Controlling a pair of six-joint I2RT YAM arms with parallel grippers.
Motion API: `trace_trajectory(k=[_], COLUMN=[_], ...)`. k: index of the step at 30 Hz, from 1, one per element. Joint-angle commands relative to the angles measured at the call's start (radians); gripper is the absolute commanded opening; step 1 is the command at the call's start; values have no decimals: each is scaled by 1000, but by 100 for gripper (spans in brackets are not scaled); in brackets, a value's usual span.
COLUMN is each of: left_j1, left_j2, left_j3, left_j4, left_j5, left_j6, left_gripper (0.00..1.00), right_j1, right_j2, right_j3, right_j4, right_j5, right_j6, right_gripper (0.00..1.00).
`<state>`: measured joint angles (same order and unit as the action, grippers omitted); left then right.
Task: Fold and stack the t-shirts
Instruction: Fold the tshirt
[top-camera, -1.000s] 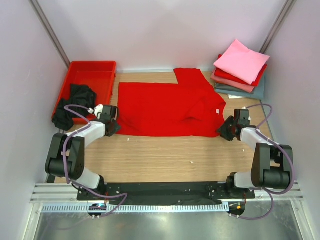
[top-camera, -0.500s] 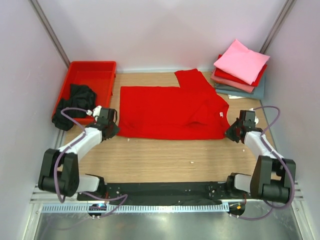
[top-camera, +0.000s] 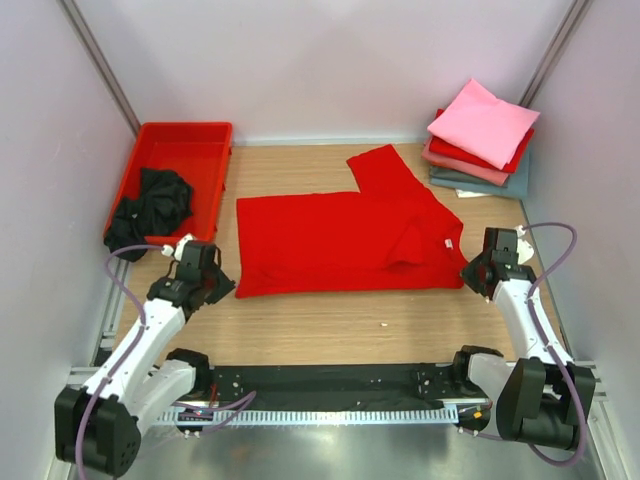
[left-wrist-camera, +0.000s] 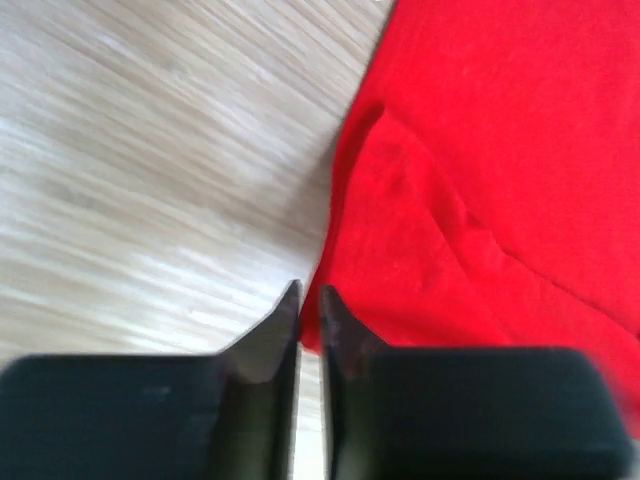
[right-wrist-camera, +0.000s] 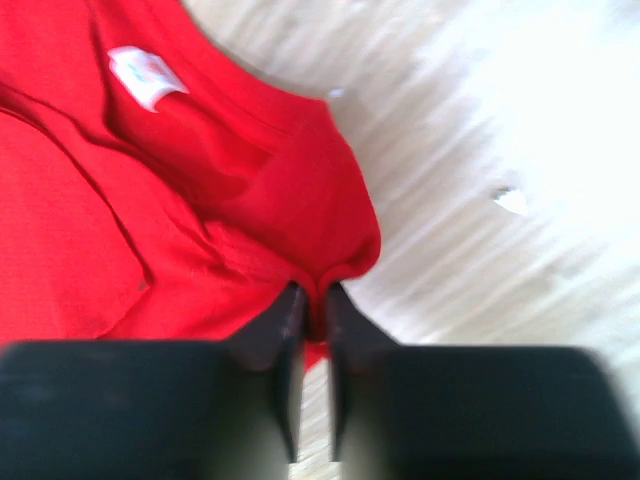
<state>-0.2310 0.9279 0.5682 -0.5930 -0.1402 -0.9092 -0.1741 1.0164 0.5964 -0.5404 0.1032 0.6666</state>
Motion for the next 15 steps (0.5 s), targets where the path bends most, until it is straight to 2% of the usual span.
trace_trajectory(k=[1,2,3,4,5,7,8,10,12,13,15], left_j1=[-30,-30,-30,-30,-30,-30,-30,-30,-30,-30,-30], left_j2=[-84,-104,-112,-119,-124,-113,-103,-67,-43,-37,-26], left_j3=[12,36,57,88,164,257,350,421,467,469,457], left_j4=[-106,-117,-129,-171,-195,-284,-315,-367,-366,-352,-337], left_j5=[46,74,91,102,97,70,30,-4,-44,-58,-110], left_j6=[-37,-42,-37,-24,-4,102,136,249,349,377,415], left_gripper=[21,37,45,52,65,74,78,79,79,79,78], right_j1=[-8,-8,-8,-8,-8,-10,-10,-10,-7,-8,10], right_j2=[-35,-45,-59,-90,-110,-137,-163,-183,-194,-184,-84], right_j3=[33,31,28,23,19,28,32,42,14,2,0], right_j4=[-58,-61,-69,-72,-70,-75,-75,-50,54,97,157], right_j5=[128,127,131,138,142,161,158,75,-61,-235,-345], right_j6=[45,50,66,73,74,64,56,19,-11,-24,-21], right_gripper=[21,50,71,87,100,100,100,100,100,100,99])
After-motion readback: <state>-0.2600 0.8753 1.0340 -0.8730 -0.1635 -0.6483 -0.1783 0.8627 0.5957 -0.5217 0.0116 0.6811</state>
